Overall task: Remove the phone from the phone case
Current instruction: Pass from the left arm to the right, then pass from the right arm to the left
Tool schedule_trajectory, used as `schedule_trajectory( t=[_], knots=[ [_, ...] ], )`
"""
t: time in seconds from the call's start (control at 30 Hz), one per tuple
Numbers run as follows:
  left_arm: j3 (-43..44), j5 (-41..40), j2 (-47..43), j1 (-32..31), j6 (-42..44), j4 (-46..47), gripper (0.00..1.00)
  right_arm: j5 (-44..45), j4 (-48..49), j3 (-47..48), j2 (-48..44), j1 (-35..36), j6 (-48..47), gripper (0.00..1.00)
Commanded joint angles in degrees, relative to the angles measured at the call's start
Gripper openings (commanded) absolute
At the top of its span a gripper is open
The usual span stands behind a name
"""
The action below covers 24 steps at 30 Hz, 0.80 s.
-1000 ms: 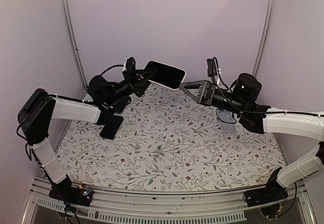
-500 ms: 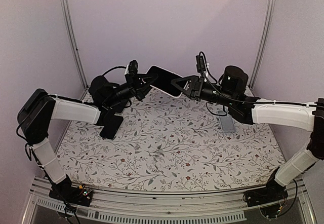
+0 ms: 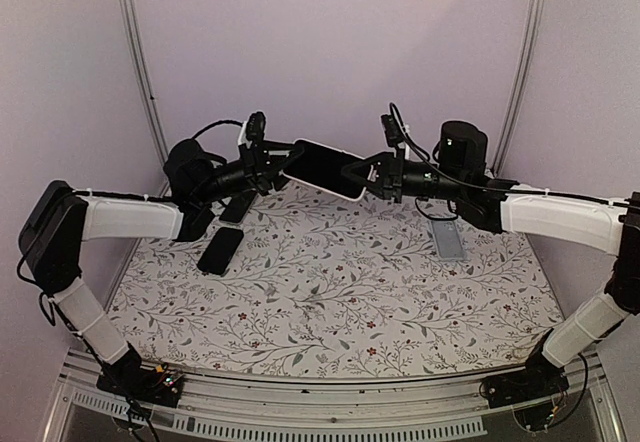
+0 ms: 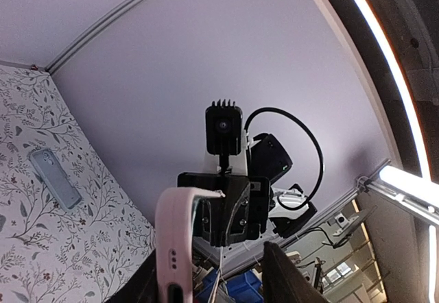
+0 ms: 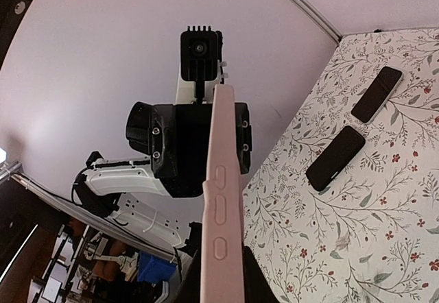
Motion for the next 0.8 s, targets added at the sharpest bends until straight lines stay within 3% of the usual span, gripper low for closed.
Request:
schedule_trajectory(
  t=[0.0,0.3,0.47,0.67,0.77],
  knots=[
    [1.8,6.3,-2.4,3.0,4.6,-3.4,0.45,-7.0,-3.6,2.4,-0.7,-2.1,-2.2,0.0],
    [4.5,10.8,-2.0,3.6,7.1,-9.2,0.35,-12.7,-8.8,5.3,-0.7,-4.1,-4.8,0.0],
    [5.4,12.0,-0.1,2.7,4.3,-6.7,0.3,-13.7,-10.1,6.4,0.6,-4.2,-5.7,0.0],
    [6.4,12.3,2.1,1.2,0.9,-3.8,0.2,-12.6,-10.3,6.5,1.6,-4.1,-6.1,0.01],
    [6.6,12.0,2.4,0.8,-0.2,-3.3,0.1,-11.4,-10.1,6.5,1.5,-4.1,-6.1,0.05]
  ],
)
